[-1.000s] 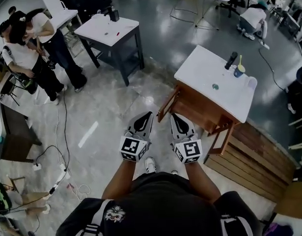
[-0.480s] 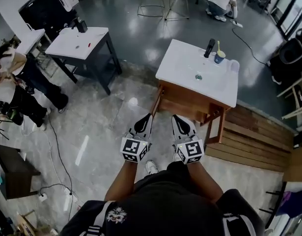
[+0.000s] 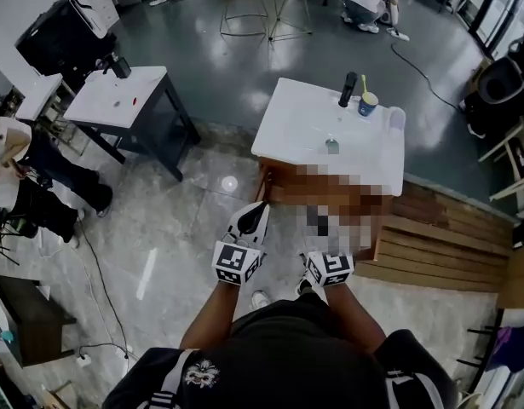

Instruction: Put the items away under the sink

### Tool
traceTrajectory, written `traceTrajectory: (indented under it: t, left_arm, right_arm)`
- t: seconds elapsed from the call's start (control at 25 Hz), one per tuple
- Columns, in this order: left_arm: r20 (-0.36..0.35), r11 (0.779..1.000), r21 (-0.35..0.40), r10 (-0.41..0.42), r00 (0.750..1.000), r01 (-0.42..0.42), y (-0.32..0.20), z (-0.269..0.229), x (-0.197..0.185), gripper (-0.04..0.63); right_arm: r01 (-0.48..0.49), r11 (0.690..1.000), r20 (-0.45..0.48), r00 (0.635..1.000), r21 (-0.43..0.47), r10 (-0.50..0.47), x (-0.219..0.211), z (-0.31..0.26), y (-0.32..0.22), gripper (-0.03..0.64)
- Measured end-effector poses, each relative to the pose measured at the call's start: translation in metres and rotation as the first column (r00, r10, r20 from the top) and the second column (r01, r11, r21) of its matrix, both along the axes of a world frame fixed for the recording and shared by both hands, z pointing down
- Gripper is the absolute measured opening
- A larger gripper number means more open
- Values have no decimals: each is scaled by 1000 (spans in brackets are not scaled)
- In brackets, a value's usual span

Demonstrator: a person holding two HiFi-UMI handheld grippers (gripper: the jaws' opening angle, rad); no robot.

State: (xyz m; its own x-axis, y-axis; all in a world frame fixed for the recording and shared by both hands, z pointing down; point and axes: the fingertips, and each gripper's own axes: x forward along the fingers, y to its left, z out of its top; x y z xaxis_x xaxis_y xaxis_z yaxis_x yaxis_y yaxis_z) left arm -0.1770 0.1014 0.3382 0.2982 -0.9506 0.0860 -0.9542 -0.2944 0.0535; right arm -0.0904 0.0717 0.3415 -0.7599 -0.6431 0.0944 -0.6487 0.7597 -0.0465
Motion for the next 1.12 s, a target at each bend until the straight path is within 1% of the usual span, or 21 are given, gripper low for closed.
traceTrajectory:
  t: [0.12,0.32,0.64,0.8,0.92,1.04,1.12]
  left_arm:
    - [4,1000,-5,9,1000,-9,-32,0,12,0]
    - [6,1000,-12,25,1000,-25,-87,-1,39,0]
    - [18,998,-32,46,999,-45,-166,2,96,0]
    - [20,998,-43,40,999,-39,-191,5,117,0]
    - [27,998,-46,39,999,-38,-205,10,128,0]
    - [32,997,-51,54,998,-52,-218,13,135,0]
    - [28,996,-58,64,998,-62,-226,15,135,0]
  right_arm:
    - [-5,1000,0,1000,4,5,12,-1,-33,23]
    - [-40,999,20,999,-3,40,44,-4,-89,24]
    - [-68,998,29,997,-11,68,105,4,-171,23]
    - [-76,997,37,996,-18,76,128,6,-196,25]
    - [-108,994,34,994,-6,108,147,10,-216,23]
    - [-136,991,13,991,11,136,161,13,-235,24]
    - [-155,988,10,988,6,155,166,14,-244,24]
